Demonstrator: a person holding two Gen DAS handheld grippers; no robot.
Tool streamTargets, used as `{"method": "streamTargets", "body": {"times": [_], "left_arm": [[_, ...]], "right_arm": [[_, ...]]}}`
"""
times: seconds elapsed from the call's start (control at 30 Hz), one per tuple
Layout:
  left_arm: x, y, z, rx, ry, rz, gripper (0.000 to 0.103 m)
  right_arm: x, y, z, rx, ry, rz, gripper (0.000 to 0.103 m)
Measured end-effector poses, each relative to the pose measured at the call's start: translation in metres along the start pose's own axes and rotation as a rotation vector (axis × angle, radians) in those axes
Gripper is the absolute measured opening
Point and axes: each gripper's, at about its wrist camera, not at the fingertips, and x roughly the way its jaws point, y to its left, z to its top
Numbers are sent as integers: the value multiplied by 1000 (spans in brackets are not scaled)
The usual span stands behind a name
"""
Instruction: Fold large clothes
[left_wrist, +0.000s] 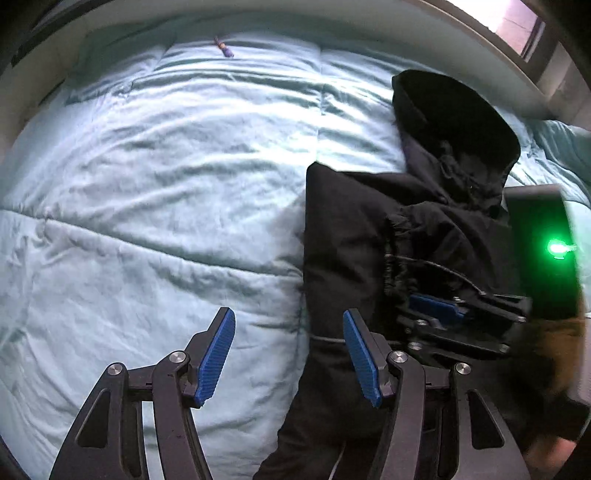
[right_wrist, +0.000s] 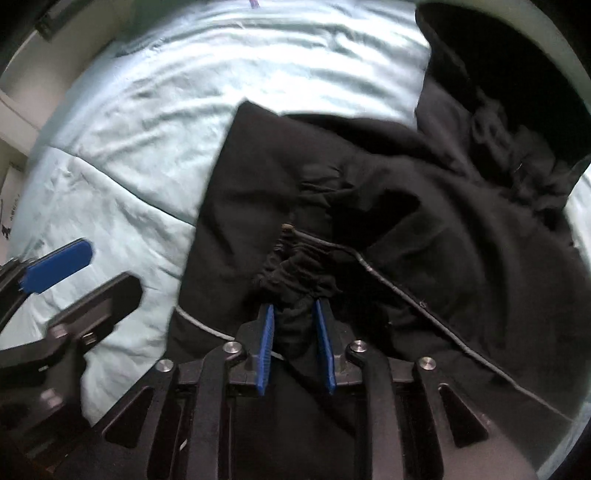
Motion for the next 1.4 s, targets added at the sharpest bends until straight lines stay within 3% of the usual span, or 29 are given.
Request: {"method": "streamTargets", "body": {"times": [0.17,0.3,0.33,0.5,0.6,0.7,0.8,0.87,1.0,1.1,1.27,1.33,1.4], "left_arm": [[-5,-8,0,19,-11,-15,62],[-18,-28,9,57,-47,-101,62],[-20,-35,12,66,-57,-117,63],[-11,-80,22,117,-71,-242,63],[7,-107,26,150,-37,-295,63],[26,-126,26,165,-5,-323,63],[62,-130,21,154,46,-202,63],[87,-122,14,115,102,-204,63],[89,-124,11,120,104,-193,63],[70,-134,14,157,91,-183,62],[15,-121,7,132,-26,-215,63],[17,-107,0,92,-20,-202,63],[40,-95,-5,60,45,-169,63]], "right_arm": [[-27,-22,-7,25,-7,95,36],[-86,-57,-28,33,-118,64,72],[-98,-71,-34,49,-145,38,75],[-124,-166,-74,246,-168,-187,75],[-123,-221,-96,403,-136,-246,71],[-113,-251,-109,462,-135,-283,69],[-86,-259,-111,471,-95,-268,69],[-63,-263,-109,456,-59,-281,71],[-37,-261,-104,427,-26,-314,73],[-50,-265,-101,429,-22,-284,69],[-105,-242,-113,359,-139,-215,68],[-109,-228,-121,321,-147,-195,68],[-93,-215,-124,288,-96,-212,67]]}}
